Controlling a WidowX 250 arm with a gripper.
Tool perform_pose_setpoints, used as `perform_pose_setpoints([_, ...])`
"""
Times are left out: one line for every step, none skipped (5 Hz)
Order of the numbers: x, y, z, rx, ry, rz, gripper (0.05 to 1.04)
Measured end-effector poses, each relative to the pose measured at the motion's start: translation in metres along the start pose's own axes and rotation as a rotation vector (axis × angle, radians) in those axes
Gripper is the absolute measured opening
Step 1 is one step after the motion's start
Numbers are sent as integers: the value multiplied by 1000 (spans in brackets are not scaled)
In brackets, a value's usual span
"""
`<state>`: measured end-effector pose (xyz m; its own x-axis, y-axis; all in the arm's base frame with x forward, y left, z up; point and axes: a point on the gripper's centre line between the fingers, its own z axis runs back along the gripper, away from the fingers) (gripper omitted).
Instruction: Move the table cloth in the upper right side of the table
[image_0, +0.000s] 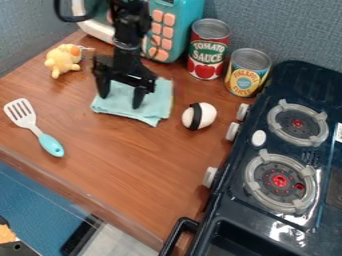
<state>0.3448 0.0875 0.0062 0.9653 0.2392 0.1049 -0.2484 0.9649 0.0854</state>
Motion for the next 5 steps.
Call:
perform_pose_setpoints([10, -17, 0, -29, -15, -15, 1001])
perform_pose_setpoints([20, -37, 1, -58, -23, -39, 1001])
perform_pose_setpoints([25, -52, 2, -75, -25, -69, 1001])
perform_pose_setpoints([29, -61, 3, -95, -26, -81, 1001])
perform_pose_setpoints([28, -67, 4, -99, -29, -110, 1001])
